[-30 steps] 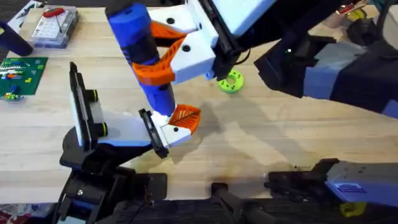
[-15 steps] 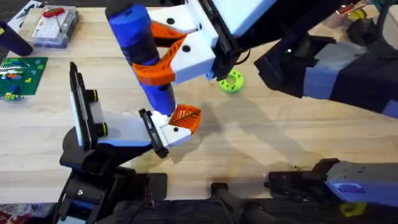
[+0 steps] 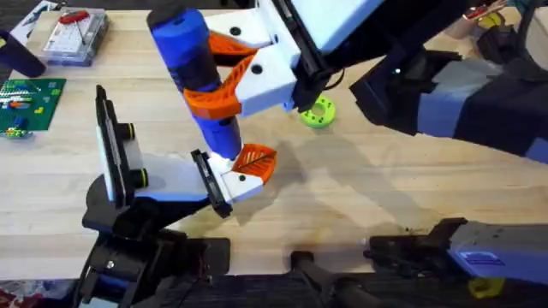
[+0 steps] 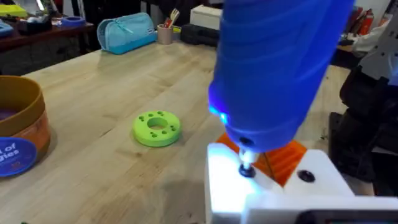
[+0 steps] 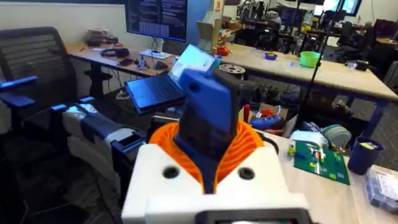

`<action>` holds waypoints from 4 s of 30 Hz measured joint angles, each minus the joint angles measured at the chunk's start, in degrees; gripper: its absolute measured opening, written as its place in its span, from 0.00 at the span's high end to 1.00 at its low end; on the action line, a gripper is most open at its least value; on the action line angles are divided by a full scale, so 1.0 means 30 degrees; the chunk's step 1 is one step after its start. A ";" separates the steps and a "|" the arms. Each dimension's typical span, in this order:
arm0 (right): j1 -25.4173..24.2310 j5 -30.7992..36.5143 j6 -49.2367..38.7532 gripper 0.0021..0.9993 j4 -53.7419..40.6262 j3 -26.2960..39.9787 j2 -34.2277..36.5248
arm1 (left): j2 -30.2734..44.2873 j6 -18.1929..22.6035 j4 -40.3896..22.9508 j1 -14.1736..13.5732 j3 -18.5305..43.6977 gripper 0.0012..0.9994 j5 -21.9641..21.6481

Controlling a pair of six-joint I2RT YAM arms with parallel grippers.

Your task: Pick up the gripper from the table and insert it into the empty holder that is missing its gripper. Then pick up a screw, insert it into the mounting hole, and use the screwdriver to tighten it. Finally, clean up the table by picking up the vegetable and placing it into the bucket.

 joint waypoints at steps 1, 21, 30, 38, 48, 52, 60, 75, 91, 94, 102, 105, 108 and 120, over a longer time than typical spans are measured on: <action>0.0000 0.0000 0.0000 0.96 0.0000 0.0000 0.0000 | 0.0000 0.0002 0.0000 0.0000 0.0000 0.98 0.0000; 0.0000 0.0007 0.0000 0.96 0.0015 -0.0032 0.0003 | 0.0000 0.0004 0.0000 0.0000 -0.0004 0.98 0.0000; 0.0000 0.0007 0.0000 0.96 0.0029 -0.0084 0.0004 | 0.0000 -0.0003 -0.0004 -0.0004 0.0000 0.98 0.0000; -0.0004 0.0022 0.0000 0.96 0.0455 -0.0135 0.0004 | 0.0000 -0.0003 0.0000 0.0000 0.0000 0.98 0.0000; -0.1160 -0.0388 0.0165 0.96 -0.2297 0.2856 0.0000 | 0.0000 0.0004 -0.0003 -0.0003 -0.0003 0.98 0.0000; -0.1643 -0.0540 -0.0514 0.96 -0.5489 0.4461 -0.0067 | 0.0000 0.0004 0.0000 0.0000 0.0000 0.98 0.0000; -0.2319 0.2575 -0.6629 0.96 -2.1784 0.9187 0.0050 | 0.0003 0.0004 0.0000 0.0000 0.0000 0.98 0.0000; -0.4509 1.7195 -1.5699 0.96 -3.7470 1.6844 0.0036 | 0.0000 -0.0003 0.0000 -0.0003 0.0000 0.98 0.0000; -0.6572 2.9803 -2.4540 0.96 -4.1535 1.5344 0.5150 | 0.0005 -0.0003 -0.0005 0.0000 0.0000 0.98 0.0000; -0.6824 3.0026 -2.5622 0.96 -4.0267 1.3423 0.5644 | 0.0000 -0.0010 -0.0002 0.0000 0.0000 0.98 0.0000; -0.9129 2.8763 -2.7703 0.96 -3.6260 0.8756 0.5695 | 0.0005 -0.0003 -0.0005 0.0000 0.0000 0.98 0.0000; -1.0464 2.6538 -2.8399 0.96 -3.4381 0.6368 0.5697 | 0.0002 -0.0003 -0.0002 0.0000 0.0000 0.98 0.0000; -1.0804 2.5361 -2.8590 0.96 -3.4133 0.5917 0.5700 | 0.0000 -0.0003 -0.0005 0.0000 0.0000 0.98 0.0000; -1.1195 2.4349 -2.8714 0.96 -3.3508 0.5865 0.7175 | 0.0000 -0.0003 -0.0007 0.0000 0.0000 0.98 0.0000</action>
